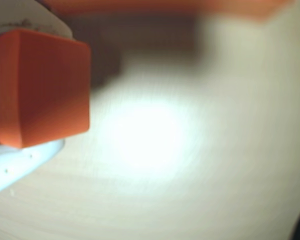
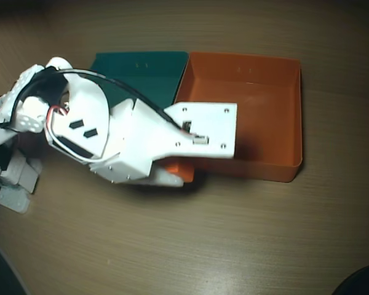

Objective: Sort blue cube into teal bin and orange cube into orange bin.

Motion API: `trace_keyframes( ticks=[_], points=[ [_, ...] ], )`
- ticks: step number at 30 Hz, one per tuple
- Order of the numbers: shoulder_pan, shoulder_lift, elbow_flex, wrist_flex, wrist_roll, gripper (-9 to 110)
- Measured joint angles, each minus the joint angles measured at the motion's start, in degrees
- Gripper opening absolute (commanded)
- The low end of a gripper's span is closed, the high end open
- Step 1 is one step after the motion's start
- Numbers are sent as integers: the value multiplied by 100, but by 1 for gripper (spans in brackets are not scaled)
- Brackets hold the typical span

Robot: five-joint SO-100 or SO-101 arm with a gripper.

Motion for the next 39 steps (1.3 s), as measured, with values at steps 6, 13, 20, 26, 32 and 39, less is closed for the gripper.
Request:
trace_keyframes(
  ticks=[6, 13, 20, 26, 32, 39],
  points=[
    [-598, 9, 0, 0, 0, -6],
    [-1072, 9, -79, 0, 18, -6],
    [-1336, -571, -1433, 0, 26, -6],
    [-1538, -1907, -2584, 0, 26, -6],
    [-1688, -3067, -3630, 0, 26, -6],
    [-1793, -3771, -4456, 0, 26, -3]
  ],
)
